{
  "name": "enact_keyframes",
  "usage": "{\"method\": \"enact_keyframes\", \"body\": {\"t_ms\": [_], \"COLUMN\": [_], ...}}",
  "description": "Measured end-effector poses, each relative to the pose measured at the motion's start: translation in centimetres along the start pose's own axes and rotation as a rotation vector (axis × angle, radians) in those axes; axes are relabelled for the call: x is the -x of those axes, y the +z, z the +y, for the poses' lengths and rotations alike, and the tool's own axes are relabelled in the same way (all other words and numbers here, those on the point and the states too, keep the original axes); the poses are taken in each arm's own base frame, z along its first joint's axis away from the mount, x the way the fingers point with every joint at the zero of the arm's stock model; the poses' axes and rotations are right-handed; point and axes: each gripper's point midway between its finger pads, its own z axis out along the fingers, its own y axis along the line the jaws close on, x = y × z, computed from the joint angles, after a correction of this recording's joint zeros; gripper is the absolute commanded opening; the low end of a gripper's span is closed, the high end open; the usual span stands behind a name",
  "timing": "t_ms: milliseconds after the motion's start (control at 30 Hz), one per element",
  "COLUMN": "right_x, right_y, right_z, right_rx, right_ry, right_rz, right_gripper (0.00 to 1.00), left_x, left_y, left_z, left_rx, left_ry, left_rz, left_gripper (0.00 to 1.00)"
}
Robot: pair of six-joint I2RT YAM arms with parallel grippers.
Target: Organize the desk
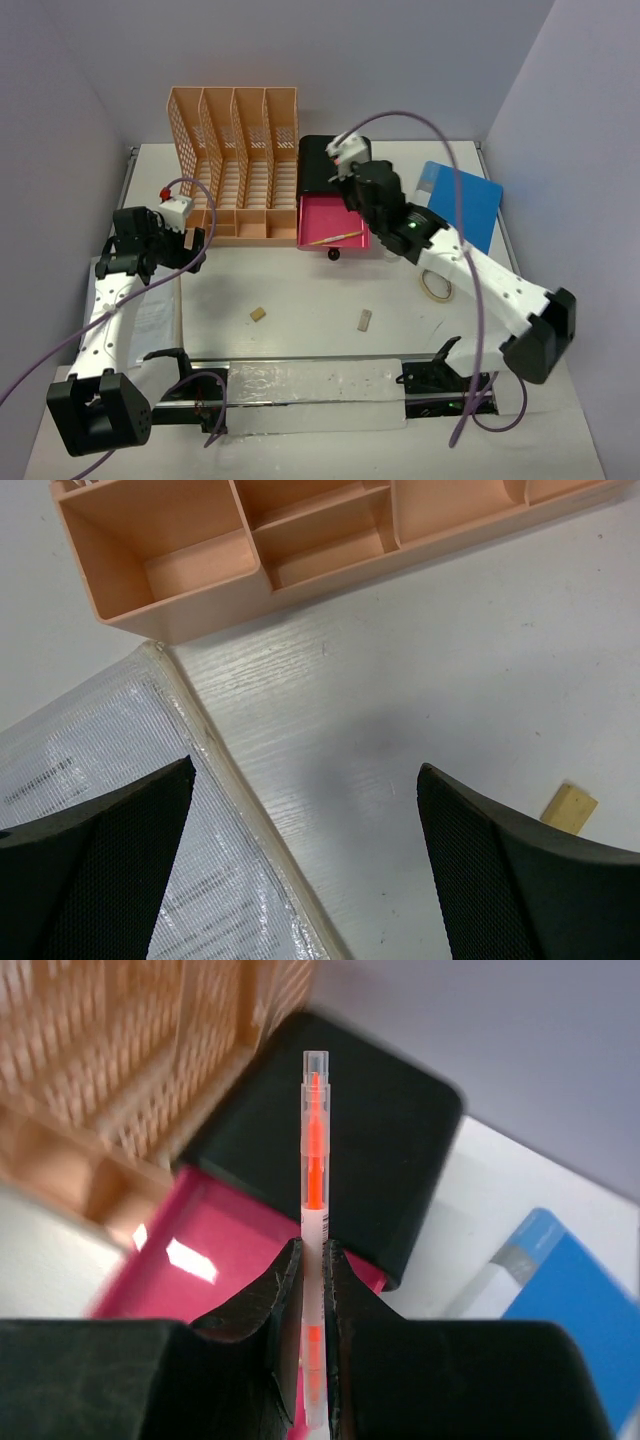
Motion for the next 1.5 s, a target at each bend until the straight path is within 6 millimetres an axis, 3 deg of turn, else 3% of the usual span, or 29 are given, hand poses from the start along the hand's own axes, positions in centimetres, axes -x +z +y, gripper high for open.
{"method": "enact_keyframes", "body": {"t_ms": [67,167,333,500,767,900,1100,1367,1500], "right_x": [-2.6,-5.5,-7.7,-8.5,-11.4,-11.8,-11.9,-10.6,-8.8], "right_y": [1.4,1.7,1.5,2.3,4.4,4.6,4.9,5.0,4.1], "right_z": [1.8,3.4,4.7,5.9,7.6,7.3,6.7,6.2,5.3], "right_rx": [0.085,0.193,0.292,0.354,0.410,0.406,0.383,0.347,0.296], "right_ry": [-0.172,-0.362,-0.560,-0.613,-0.641,-0.627,-0.588,-0.524,-0.425], "right_rz": [0.051,0.063,0.019,0.015,0.087,0.103,0.126,0.126,0.097], "right_gripper": [0.00,0.00,0.00,0.00,0.02,0.08,0.37,0.52,0.54], "left_x": [0.0,0.1,0.1,-0.1,0.0,0.0,0.0,0.0,0.0], "left_y": [0.0,0.1,0.1,0.3,0.3,0.3,0.3,0.4,0.4], "left_z": [0.0,0.1,0.1,0.1,0.1,0.1,0.1,0.1,0.1], "left_rx": [0.000,0.001,0.001,-0.002,-0.001,0.000,0.000,-0.001,-0.001], "left_ry": [0.000,0.000,0.000,-0.003,-0.002,-0.001,-0.001,-0.002,-0.002], "left_rz": [0.000,-0.002,-0.002,0.004,0.003,0.001,0.001,0.003,0.003], "left_gripper": [0.98,0.98,0.98,0.98,0.98,0.98,0.98,0.98,0.98]}}
